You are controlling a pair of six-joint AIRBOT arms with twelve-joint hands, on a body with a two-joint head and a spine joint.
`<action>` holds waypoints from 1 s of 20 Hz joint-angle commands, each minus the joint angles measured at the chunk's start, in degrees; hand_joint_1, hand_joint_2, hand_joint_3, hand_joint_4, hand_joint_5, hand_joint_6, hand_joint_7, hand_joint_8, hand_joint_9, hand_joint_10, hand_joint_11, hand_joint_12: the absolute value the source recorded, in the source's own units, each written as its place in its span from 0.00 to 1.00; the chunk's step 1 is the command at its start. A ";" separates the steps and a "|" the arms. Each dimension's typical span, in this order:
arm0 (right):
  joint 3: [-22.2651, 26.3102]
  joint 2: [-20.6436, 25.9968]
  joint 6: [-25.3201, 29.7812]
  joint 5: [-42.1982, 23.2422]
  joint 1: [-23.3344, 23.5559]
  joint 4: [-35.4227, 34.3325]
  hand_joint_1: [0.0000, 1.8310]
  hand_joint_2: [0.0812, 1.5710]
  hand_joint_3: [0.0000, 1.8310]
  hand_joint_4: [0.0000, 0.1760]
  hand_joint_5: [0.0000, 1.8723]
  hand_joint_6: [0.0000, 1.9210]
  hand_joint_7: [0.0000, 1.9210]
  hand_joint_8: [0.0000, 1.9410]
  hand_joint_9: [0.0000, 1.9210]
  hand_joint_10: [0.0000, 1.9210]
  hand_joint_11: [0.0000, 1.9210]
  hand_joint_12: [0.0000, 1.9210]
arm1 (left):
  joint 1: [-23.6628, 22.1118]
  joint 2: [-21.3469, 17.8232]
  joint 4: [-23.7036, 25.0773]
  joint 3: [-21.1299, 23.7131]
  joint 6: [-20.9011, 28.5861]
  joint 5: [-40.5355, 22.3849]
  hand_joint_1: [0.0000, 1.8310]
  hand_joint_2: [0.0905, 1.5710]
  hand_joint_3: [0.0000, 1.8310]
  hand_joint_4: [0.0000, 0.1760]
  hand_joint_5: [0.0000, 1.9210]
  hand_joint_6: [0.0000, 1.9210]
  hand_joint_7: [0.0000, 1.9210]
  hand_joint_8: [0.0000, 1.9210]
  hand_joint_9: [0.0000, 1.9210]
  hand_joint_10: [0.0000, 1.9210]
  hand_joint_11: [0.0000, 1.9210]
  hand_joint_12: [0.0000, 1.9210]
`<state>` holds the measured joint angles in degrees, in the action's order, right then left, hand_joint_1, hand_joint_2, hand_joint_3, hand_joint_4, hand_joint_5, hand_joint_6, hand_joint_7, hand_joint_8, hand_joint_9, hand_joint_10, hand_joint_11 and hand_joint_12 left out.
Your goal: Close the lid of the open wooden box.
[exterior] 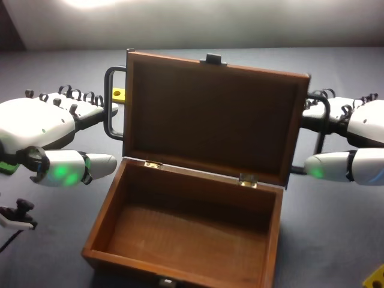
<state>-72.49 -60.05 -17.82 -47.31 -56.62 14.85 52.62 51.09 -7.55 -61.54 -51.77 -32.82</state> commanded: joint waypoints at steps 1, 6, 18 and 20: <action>0.71 0.28 0.53 -10.23 0.88 -1.19 0.00 0.86 0.00 0.00 0.04 0.00 0.05 0.01 0.02 0.01 0.04 0.02 | 0.01 -0.50 0.19 0.59 0.39 -9.24 0.00 0.82 0.00 0.00 0.04 0.00 0.05 0.00 0.05 0.00 0.02 0.00; 4.69 2.82 0.53 -16.18 -0.26 -0.83 0.00 0.88 0.00 0.00 0.05 0.00 0.05 0.01 0.04 0.01 0.04 0.02 | 3.78 -3.14 -1.47 3.98 1.12 -16.54 0.00 0.85 0.01 0.00 0.04 0.00 0.04 0.00 0.04 0.00 0.04 0.01; 10.52 5.51 3.09 -21.82 -0.83 9.29 0.00 0.91 0.01 0.00 0.04 0.01 0.03 0.00 0.01 0.00 0.04 0.01 | 8.93 -5.11 -5.06 6.83 1.58 -23.81 0.00 0.83 0.00 0.00 0.07 0.00 0.05 0.00 0.05 0.00 0.06 0.02; 10.58 5.18 4.39 -21.91 -0.82 10.94 0.00 0.91 0.01 0.00 0.04 0.01 0.03 0.00 0.01 0.00 0.02 0.00 | 9.04 -5.12 -5.11 6.86 1.74 -23.89 0.00 0.82 0.00 0.00 0.07 0.00 0.05 0.00 0.05 0.00 0.07 0.03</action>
<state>-62.17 -54.52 -13.98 -61.10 -57.80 26.52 61.84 46.19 -12.49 -54.81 -50.43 -49.78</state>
